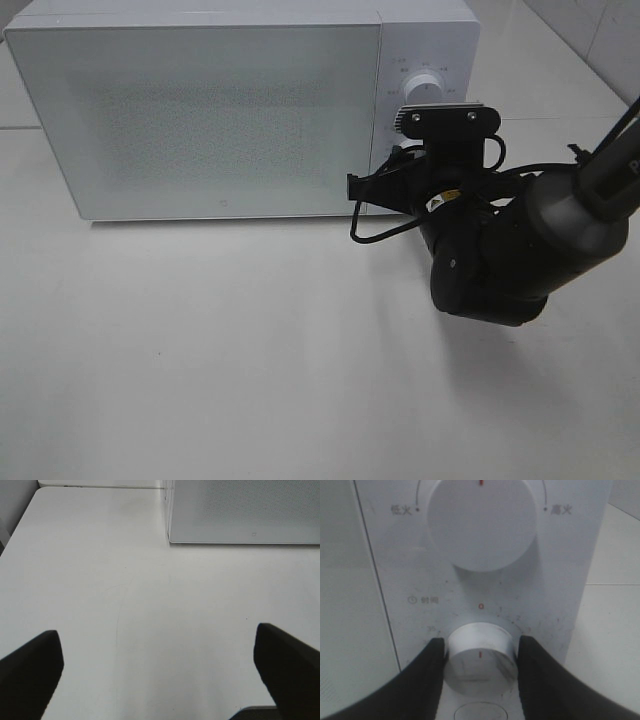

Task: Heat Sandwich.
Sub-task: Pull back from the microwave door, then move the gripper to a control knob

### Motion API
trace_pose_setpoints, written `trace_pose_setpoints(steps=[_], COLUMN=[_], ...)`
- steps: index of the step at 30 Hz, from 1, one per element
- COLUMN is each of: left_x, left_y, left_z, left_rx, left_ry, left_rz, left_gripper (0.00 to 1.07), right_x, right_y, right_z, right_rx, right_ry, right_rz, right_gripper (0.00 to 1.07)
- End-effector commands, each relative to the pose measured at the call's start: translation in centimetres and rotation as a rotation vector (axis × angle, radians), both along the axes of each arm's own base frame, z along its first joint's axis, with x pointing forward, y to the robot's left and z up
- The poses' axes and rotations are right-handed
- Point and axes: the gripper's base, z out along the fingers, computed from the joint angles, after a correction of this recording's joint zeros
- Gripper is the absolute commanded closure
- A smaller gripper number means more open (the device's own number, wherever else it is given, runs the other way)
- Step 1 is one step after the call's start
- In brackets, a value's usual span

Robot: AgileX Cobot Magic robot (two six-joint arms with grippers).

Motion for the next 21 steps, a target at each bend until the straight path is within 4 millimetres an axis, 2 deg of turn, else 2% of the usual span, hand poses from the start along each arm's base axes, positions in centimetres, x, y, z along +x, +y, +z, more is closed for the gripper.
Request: trace_pose_setpoints(steps=[1,13,21], left_x=[-0.38,-0.38,-0.38], left_y=[-0.09,-0.09,-0.09], left_z=[0.02,0.02,0.02], left_rx=[-0.008,-0.008,-0.008], left_ry=[-0.035,-0.035,-0.035], left_rz=[-0.003,-0.003,-0.003], left_gripper=[0.09,0.09,0.09], right_x=[0.16,0.18,0.22], right_y=[0.46,0.43,0.37], right_z=[0.26,0.37,0.63], right_rx=[-0.01,-0.002,0.219], right_ry=[-0.024,-0.036,-0.057], right_rz=[0.034,0.03,-0.013], right_gripper=[0.96,0.96,0.96])
